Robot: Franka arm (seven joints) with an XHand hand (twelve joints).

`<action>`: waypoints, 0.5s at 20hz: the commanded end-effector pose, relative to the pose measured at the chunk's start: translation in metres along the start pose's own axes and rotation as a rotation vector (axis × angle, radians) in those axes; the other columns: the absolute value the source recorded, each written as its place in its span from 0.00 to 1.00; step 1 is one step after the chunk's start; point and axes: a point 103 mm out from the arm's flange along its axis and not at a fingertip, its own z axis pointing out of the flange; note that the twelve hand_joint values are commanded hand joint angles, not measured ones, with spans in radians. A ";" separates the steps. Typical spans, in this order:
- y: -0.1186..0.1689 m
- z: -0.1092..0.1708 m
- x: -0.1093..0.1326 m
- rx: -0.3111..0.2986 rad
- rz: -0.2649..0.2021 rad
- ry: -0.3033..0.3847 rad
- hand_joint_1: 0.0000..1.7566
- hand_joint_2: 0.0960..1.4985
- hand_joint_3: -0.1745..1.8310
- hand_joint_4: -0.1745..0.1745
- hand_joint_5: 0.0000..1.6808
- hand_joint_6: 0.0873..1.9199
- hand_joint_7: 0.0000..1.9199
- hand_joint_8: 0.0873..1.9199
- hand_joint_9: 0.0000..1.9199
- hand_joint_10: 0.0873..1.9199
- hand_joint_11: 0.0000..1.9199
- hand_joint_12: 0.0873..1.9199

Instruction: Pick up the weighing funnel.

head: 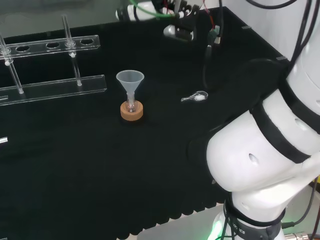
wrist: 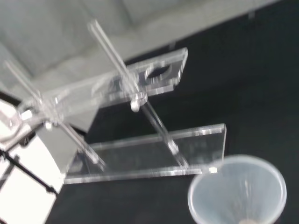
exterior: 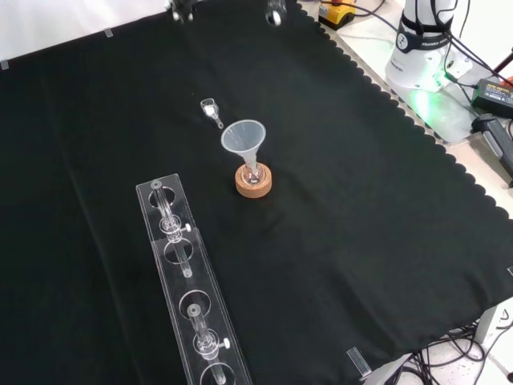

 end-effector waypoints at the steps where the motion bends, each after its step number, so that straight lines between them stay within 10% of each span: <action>1: -0.011 -0.040 -0.006 -0.115 0.051 -0.025 0.23 0.40 0.11 0.24 0.00 0.00 0.00 0.00 0.06 0.00 0.00 0.82; 5: -0.032 -0.061 -0.007 -0.170 0.105 -0.105 0.23 0.40 0.11 0.25 0.00 0.00 0.00 0.00 0.08 0.00 0.01 0.83; 7: -0.045 -0.069 -0.011 -0.205 0.113 -0.163 0.23 0.41 0.10 0.24 0.01 0.00 0.02 0.00 0.08 0.20 0.09 0.82; 10: -0.066 -0.069 -0.026 -0.255 0.108 -0.278 0.27 0.42 0.09 0.25 0.12 0.00 0.09 0.26 0.16 0.44 0.25 0.75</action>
